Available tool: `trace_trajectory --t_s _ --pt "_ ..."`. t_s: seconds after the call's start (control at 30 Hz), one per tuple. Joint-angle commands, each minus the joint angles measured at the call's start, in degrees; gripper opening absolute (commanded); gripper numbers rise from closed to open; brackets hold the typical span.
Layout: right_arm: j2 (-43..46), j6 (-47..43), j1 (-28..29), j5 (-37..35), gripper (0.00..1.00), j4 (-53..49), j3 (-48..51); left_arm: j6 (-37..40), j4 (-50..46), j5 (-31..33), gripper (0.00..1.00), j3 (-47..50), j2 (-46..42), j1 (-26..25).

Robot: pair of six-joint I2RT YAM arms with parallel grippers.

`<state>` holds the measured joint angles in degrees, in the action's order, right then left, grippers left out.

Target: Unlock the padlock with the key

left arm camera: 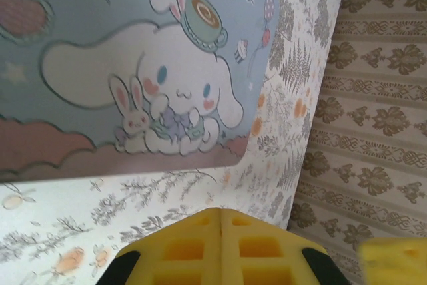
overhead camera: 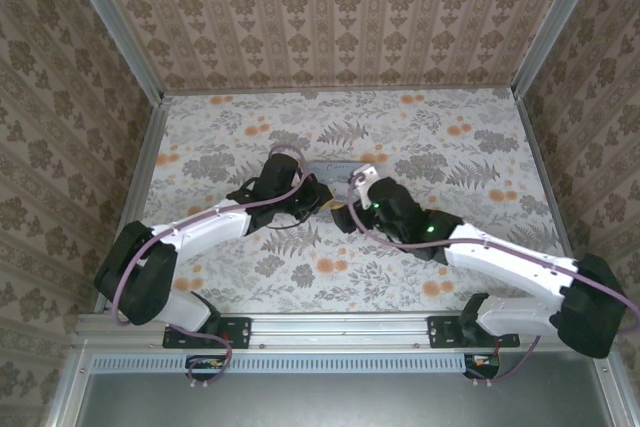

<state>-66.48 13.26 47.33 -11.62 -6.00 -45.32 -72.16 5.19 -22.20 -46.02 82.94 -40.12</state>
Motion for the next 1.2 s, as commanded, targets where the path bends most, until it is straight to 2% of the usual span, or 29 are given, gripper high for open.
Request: trace_trajectory --t_s 0.0,0.13,0.23,0.27,0.53,0.73,0.8,0.9,1.13,1.17 --pt "4.1 7.2 -3.3 6.9 0.92 -3.4 0.8 6.7 3.6 1.3 0.00 2.1 -2.5 1.8" --pt "5.9 16.2 -9.2 17.9 0.92 1.4 3.6 13.8 7.7 0.9 0.00 3.6 -4.1 3.7" --pt "5.0 25.5 -12.5 24.9 0.93 11.2 7.1 19.1 10.2 0.3 0.00 4.1 -5.4 4.8" --pt "4.2 29.1 -13.5 26.8 0.97 15.0 8.2 20.6 11.0 0.2 0.00 4.2 -5.9 5.1" --pt "-5.4 46.7 -14.9 28.7 0.99 40.6 11.8 25.5 21.9 -3.4 0.00 6.2 -8.6 5.6" --pt "-10.5 51.7 -14.9 28.8 0.98 54.5 12.2 22.6 35.2 -4.4 0.00 9.4 -9.2 5.5" --pt "-11.7 52.0 -14.9 29.1 0.92 58.0 12.4 21.3 39.0 -4.1 0.00 10.1 -9.1 5.5" --pt "-14.5 53.2 -14.9 30.3 0.78 63.7 12.5 19.7 42.4 -3.9 0.00 10.3 -8.8 5.5" --pt "-19.4 54.8 -14.9 32.9 0.40 72.8 11.8 17.0 46.2 -3.5 0.00 10.4 -8.0 5.1" --pt "-20.0 55.0 -14.9 33.2 0.39 73.9 11.7 16.7 46.5 -3.4 0.00 10.4 -7.9 5.0"
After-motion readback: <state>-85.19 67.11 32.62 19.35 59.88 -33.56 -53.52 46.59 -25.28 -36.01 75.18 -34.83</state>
